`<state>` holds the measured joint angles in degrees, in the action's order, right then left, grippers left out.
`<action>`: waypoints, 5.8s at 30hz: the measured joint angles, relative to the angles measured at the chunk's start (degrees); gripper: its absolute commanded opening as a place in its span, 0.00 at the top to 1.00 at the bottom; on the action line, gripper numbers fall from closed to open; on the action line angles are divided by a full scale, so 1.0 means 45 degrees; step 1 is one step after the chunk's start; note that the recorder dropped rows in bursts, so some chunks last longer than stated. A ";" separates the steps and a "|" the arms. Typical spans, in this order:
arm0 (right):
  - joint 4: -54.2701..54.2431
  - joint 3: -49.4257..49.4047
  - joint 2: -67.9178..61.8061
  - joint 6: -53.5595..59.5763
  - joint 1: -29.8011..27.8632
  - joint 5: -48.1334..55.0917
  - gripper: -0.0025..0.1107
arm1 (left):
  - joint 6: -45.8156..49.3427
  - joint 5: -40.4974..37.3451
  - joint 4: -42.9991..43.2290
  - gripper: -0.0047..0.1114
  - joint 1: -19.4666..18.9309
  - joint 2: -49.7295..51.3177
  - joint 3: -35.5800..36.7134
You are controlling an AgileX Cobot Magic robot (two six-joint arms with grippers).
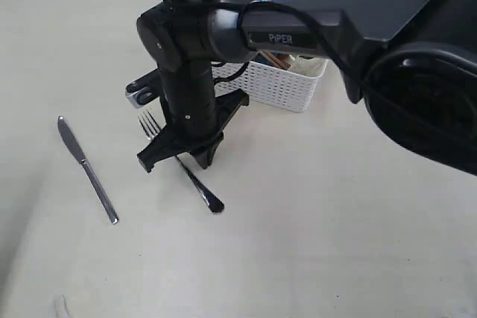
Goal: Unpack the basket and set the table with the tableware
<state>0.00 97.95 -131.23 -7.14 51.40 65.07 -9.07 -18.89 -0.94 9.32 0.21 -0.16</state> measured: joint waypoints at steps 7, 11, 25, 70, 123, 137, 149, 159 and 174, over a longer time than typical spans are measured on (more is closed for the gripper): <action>-0.1394 -0.0205 0.0109 -0.0035 0.1041 -0.1162 0.98 | 0.0000 0.0000 0.0000 0.96 0.0000 0.0000 0.0000; -0.2283 -0.0235 0.0109 -0.0091 0.1277 -0.1904 0.98 | 0.0000 0.0000 0.0000 0.96 0.0000 0.0000 0.0000; -0.3170 0.0150 0.0243 -0.0805 0.1295 -0.3028 0.98 | 0.0000 0.0000 0.0000 0.96 0.0000 0.0000 0.0000; -0.2131 0.2691 -0.1359 -0.2336 0.2779 -0.2840 0.98 | 0.0000 0.0000 0.0000 0.96 0.0000 0.0000 0.0000; -0.1037 0.2645 -0.0867 -0.1852 0.1584 0.0231 0.98 | 0.0000 0.0000 0.0000 0.96 0.0000 0.0000 0.0000; -0.1780 0.2645 -0.0986 -0.1589 0.1584 -0.1431 0.98 | 0.0000 0.0000 0.0000 0.96 0.0000 0.0000 0.0000; -0.1780 0.2645 -0.0986 -0.1653 0.1560 -0.1935 0.98 | 0.0000 0.0000 0.0000 0.96 0.0000 0.0000 0.0000; -0.1699 0.2645 -0.1158 -0.1974 0.1560 -0.2784 0.98 | 0.0000 0.0000 0.0000 0.96 0.0000 0.0000 0.0000; -0.1121 0.1937 0.0010 -0.0983 0.1591 0.0032 0.98 | 0.0000 0.0000 0.0000 0.96 0.0000 0.0000 0.0000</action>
<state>-5.04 106.66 -131.18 -11.56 58.56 65.22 -9.07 -18.89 -0.94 9.32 0.21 -0.16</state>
